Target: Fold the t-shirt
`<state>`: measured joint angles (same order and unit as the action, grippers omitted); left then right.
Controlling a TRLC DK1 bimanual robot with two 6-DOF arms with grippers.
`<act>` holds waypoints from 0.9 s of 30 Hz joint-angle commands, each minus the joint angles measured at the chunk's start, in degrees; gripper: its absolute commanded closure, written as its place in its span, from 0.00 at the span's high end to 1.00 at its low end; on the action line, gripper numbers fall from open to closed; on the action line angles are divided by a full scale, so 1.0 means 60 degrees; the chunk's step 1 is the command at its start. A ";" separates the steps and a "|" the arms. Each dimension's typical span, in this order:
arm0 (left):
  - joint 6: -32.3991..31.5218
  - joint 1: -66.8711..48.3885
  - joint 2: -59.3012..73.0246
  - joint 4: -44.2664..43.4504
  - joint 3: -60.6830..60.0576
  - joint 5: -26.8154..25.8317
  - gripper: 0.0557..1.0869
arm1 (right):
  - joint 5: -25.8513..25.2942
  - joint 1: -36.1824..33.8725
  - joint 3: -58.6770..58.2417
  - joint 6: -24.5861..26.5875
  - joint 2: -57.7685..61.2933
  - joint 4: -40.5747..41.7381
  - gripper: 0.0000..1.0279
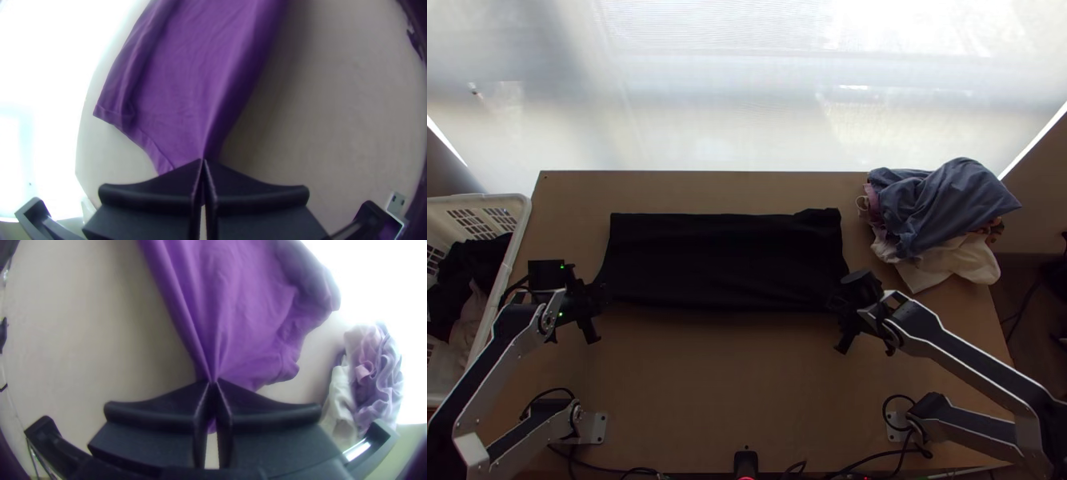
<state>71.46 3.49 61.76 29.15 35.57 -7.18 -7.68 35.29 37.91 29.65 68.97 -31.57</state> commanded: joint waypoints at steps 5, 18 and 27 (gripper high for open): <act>0.0160 0.0210 -0.2837 0.2305 0.0004 -0.0312 0.06 | 0.0533 -0.0007 0.0141 0.0024 -0.1637 -0.2516 0.03; -0.0997 -0.0215 0.1236 0.0035 0.2187 -0.0327 0.06 | 0.0577 -0.1150 0.3232 0.0933 0.1689 -0.0920 0.03; -0.1935 -0.0815 0.4033 -0.0903 0.4032 -0.0151 0.06 | 0.0738 -0.1194 0.4419 0.0815 0.3710 -0.0348 0.03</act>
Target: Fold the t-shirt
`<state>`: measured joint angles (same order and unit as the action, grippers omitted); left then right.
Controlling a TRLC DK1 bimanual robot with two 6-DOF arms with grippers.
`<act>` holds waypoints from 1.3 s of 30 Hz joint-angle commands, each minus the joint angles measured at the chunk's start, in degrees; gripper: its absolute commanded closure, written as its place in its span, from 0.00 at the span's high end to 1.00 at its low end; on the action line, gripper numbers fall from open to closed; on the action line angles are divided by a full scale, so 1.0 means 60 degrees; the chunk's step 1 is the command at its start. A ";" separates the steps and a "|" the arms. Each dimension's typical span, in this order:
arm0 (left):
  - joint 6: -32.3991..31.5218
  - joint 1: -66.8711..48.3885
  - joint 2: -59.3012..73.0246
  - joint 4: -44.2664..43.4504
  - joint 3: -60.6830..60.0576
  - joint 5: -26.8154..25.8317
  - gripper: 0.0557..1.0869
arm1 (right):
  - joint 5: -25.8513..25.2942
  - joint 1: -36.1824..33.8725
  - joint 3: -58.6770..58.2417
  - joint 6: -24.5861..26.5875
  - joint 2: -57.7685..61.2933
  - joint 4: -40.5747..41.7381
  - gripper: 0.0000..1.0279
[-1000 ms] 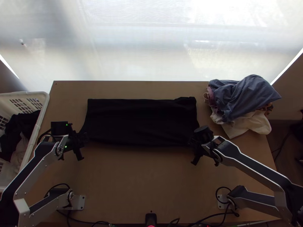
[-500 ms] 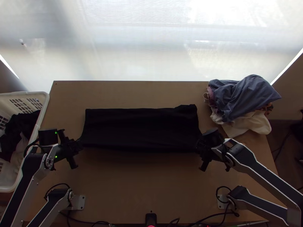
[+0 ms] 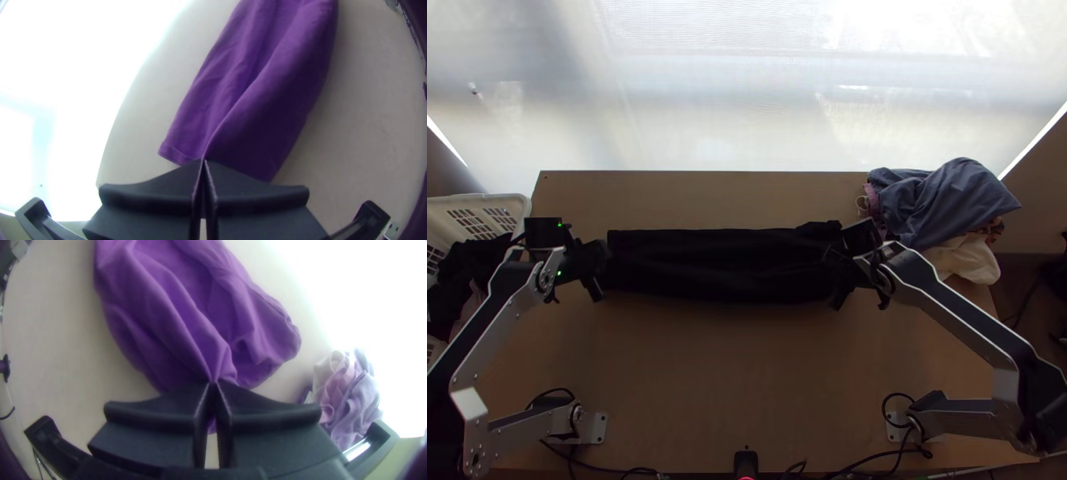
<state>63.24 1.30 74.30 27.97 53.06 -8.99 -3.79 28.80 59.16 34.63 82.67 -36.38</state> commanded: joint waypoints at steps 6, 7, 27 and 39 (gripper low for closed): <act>-0.0550 -0.0436 0.3378 -0.1526 0.1411 0.0620 0.06 | 0.0090 -0.0713 0.1244 0.0073 0.2364 0.0717 0.03; -0.0536 -0.0378 0.3539 -0.1731 0.1396 0.0664 0.06 | 0.0090 -0.0800 0.1244 0.0087 0.2437 0.0790 0.03; -0.0755 -0.0363 0.4286 -0.2420 0.0854 0.1279 0.91 | -0.0232 -0.1108 0.1596 0.0263 0.3492 0.1493 0.48; -0.2118 -0.0129 0.1562 -0.0442 0.2026 0.0693 0.96 | -0.0408 -0.1562 0.1200 0.0190 0.1250 0.1288 0.96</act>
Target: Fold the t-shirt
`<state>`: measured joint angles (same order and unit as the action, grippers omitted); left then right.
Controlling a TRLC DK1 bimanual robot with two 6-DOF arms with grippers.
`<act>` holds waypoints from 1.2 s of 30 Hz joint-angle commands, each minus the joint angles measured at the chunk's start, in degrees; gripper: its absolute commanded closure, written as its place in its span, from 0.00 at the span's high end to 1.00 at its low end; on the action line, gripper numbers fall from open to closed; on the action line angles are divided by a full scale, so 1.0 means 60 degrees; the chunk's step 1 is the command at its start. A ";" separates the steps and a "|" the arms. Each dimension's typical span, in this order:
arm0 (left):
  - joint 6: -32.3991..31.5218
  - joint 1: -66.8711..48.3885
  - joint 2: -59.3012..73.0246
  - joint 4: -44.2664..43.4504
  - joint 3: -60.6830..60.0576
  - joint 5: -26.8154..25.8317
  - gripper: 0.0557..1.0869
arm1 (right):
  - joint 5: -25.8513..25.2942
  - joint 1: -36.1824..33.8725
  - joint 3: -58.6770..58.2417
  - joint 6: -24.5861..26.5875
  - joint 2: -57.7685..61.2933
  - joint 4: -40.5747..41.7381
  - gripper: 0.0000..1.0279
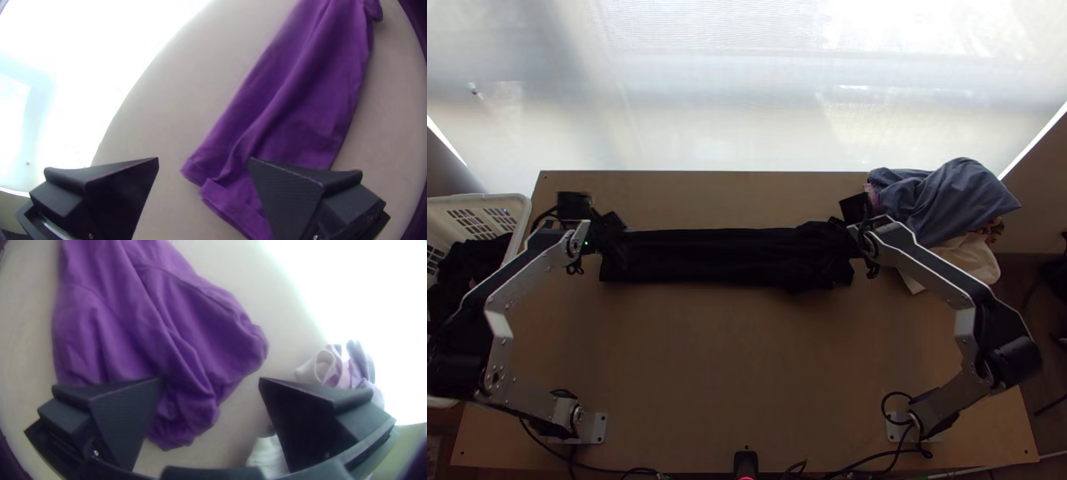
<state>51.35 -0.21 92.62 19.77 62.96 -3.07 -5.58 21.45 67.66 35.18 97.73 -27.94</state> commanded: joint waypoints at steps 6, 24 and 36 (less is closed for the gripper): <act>-0.0077 0.1324 -0.1901 0.0997 0.0259 -0.0587 0.96 | -0.0197 -0.1027 -0.0510 0.0304 -0.2197 -0.0338 0.96; 0.1680 -0.0654 -0.3308 -0.3310 -0.4736 -0.0411 0.92 | -0.2526 0.2430 -0.1652 -0.0927 -0.1362 0.3398 0.46; 0.2735 -0.1518 -0.2136 -0.3881 -0.4575 -0.0352 0.93 | -0.2526 0.2445 -0.1975 -0.1161 -0.0732 0.4921 0.03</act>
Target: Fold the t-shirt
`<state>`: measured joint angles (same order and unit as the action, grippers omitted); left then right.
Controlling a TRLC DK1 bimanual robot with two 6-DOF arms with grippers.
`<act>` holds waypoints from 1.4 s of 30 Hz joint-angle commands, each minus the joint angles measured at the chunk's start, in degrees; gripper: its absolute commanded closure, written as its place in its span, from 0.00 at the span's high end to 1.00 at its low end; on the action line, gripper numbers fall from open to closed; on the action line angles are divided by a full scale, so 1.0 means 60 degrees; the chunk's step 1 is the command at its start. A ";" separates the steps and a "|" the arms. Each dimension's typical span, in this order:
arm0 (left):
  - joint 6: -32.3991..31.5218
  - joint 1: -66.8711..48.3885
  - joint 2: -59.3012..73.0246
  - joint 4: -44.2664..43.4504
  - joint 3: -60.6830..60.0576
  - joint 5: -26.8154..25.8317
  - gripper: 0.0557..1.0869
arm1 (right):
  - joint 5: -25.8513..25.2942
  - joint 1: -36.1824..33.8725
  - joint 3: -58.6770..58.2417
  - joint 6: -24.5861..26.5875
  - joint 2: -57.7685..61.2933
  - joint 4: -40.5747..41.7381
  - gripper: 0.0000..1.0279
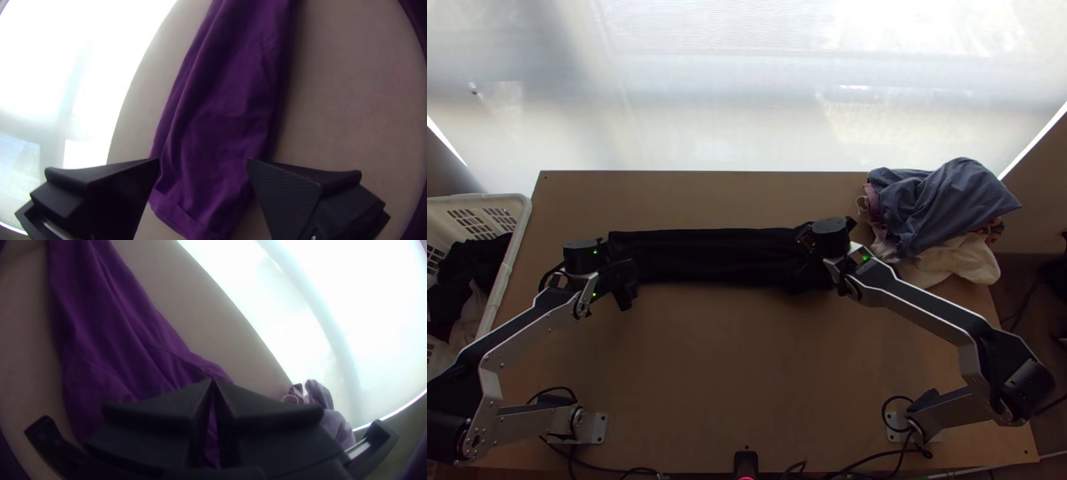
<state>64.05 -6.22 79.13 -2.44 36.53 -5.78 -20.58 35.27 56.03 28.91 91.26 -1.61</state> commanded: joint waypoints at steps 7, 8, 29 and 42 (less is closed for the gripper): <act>0.0560 -0.0677 -0.0679 0.1095 -0.0171 0.0041 0.93 | -0.0027 -0.0106 0.0271 0.0031 0.0771 0.0546 0.03; 0.0516 -0.0663 -0.0884 0.1358 -0.0098 -0.0047 0.93 | -0.0027 -0.0106 0.0271 0.0046 0.0815 0.0546 0.03; 0.2274 0.0568 -0.0298 -0.1044 -0.1416 0.0070 0.93 | -0.0027 -0.0106 0.0374 -0.0028 0.1078 0.0956 0.03; 0.2435 0.1051 0.0493 -0.3051 -0.1797 0.0070 0.93 | -0.0027 -0.0209 0.0242 -0.0013 0.1005 0.0956 0.03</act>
<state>77.87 -1.13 80.62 -16.88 27.24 -5.65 -20.71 34.11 58.11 29.15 97.17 4.05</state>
